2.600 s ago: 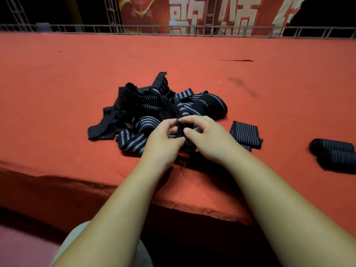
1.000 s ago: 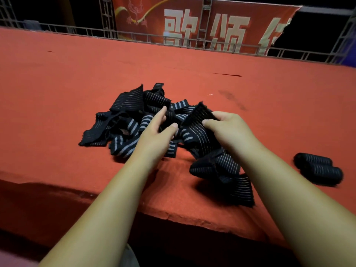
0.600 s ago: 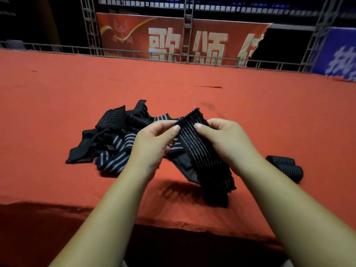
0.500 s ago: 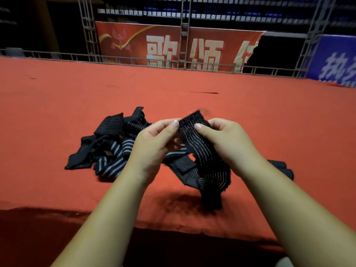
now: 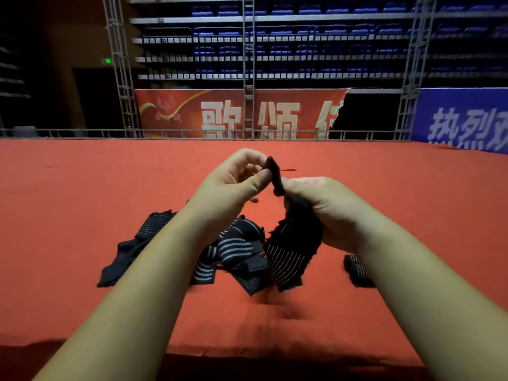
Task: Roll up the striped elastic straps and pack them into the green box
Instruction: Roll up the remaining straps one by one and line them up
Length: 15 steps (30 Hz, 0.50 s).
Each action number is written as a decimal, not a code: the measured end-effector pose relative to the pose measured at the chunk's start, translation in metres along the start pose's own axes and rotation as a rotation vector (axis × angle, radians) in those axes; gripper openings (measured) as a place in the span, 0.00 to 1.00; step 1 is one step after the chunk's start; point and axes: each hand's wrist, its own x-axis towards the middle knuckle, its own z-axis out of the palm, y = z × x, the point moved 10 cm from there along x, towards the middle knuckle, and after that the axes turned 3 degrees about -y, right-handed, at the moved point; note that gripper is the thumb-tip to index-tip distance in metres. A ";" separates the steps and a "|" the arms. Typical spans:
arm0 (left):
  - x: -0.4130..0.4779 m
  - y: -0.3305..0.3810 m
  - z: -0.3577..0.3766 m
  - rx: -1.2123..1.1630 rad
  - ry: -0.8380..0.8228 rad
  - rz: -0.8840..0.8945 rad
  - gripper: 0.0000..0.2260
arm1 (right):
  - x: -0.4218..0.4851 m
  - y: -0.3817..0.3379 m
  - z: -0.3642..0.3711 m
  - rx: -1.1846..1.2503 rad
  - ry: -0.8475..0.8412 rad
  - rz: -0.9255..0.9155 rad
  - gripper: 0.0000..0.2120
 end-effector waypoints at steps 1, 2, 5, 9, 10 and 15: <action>0.002 0.008 0.000 0.017 0.012 0.010 0.06 | -0.003 -0.005 -0.002 -0.025 0.020 0.005 0.16; 0.005 0.015 0.000 0.030 0.028 0.023 0.06 | -0.005 -0.009 -0.007 -0.074 0.050 0.004 0.19; 0.012 0.037 -0.001 0.079 0.116 0.071 0.05 | -0.007 -0.027 -0.033 -0.364 0.249 -0.048 0.20; 0.018 0.055 -0.005 0.155 0.222 0.046 0.07 | -0.017 -0.047 -0.049 -0.369 0.381 -0.133 0.24; 0.019 0.057 -0.004 0.166 0.233 0.032 0.07 | -0.020 -0.051 -0.046 -0.369 0.355 -0.148 0.24; 0.019 0.045 -0.001 0.169 0.241 -0.026 0.08 | -0.023 -0.052 -0.046 -0.491 0.362 -0.200 0.07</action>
